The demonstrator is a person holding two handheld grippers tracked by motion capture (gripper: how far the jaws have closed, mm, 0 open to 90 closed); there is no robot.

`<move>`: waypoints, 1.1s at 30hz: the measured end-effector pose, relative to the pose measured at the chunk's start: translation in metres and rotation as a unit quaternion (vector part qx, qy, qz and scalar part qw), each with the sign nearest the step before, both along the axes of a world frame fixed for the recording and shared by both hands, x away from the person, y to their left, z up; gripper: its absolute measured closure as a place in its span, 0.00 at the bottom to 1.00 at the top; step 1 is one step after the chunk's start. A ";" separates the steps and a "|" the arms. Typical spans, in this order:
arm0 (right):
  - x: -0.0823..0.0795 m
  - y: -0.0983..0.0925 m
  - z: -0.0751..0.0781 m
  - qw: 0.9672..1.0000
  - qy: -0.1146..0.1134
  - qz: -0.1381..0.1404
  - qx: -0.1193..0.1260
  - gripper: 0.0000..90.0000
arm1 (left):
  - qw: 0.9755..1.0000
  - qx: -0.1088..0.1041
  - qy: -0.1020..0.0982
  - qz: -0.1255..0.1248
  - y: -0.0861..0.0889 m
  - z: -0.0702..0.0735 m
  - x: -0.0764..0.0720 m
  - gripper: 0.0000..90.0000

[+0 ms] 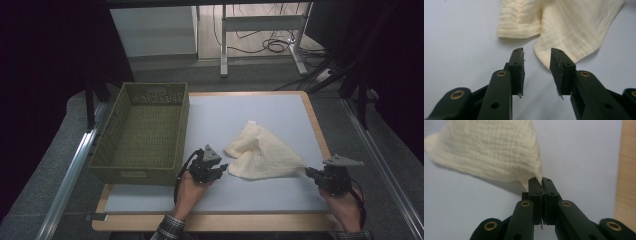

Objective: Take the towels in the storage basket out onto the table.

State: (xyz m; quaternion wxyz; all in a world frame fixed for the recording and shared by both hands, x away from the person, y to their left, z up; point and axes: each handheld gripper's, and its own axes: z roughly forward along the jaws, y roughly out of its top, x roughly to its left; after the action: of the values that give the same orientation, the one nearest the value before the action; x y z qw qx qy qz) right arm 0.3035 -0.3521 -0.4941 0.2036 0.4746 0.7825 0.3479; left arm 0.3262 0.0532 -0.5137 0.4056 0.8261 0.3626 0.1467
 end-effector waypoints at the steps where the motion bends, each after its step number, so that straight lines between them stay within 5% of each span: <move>1: 0.000 0.000 0.000 1.000 0.000 0.000 0.000 0.97 | 1.000 0.000 0.000 0.000 0.000 0.000 0.000 0.68; 5: -0.008 -0.016 -0.004 1.000 0.001 -0.017 0.006 0.95 | 1.000 -0.001 0.000 0.003 -0.001 0.001 0.004 0.63; 11: -0.011 -0.020 0.013 0.999 -0.035 -0.023 0.011 0.72 | 1.000 -0.008 0.015 0.012 -0.008 0.004 0.028 0.55; 16: 0.014 -0.005 0.011 0.999 -0.030 -0.006 0.010 0.66 | 0.999 -0.028 0.039 -0.014 -0.028 -0.002 0.034 0.53; 21: 0.036 0.011 -0.009 1.000 -0.020 0.004 -0.005 0.59 | 0.998 -0.011 0.050 -0.040 -0.053 -0.014 0.032 0.60; 23: 0.041 0.013 -0.017 1.000 -0.021 0.004 -0.011 0.59 | 0.997 0.012 0.052 -0.054 -0.059 -0.018 0.032 0.79; 25: 0.043 0.014 -0.023 1.000 -0.015 0.002 -0.013 0.68 | 0.997 0.007 0.054 -0.063 -0.060 -0.019 0.031 0.96; 26: 0.043 0.014 -0.023 1.000 -0.015 0.002 -0.013 0.68 | 0.996 0.008 0.055 -0.064 -0.060 -0.019 0.030 0.96; 29: 0.040 0.013 -0.023 1.000 0.000 0.002 0.000 0.89 | 0.996 0.008 0.051 -0.068 -0.053 -0.014 0.025 0.97; 33: 0.029 0.019 -0.018 0.999 0.007 0.028 0.014 0.93 | 0.997 0.001 0.047 -0.064 -0.035 -0.005 0.009 0.97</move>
State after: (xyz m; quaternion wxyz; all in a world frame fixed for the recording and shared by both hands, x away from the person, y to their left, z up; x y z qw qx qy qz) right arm 0.3320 -0.3331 -0.5123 0.1817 0.4578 0.7917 0.3615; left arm 0.3355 0.0185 -0.5183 0.3957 0.8540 0.3278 0.0819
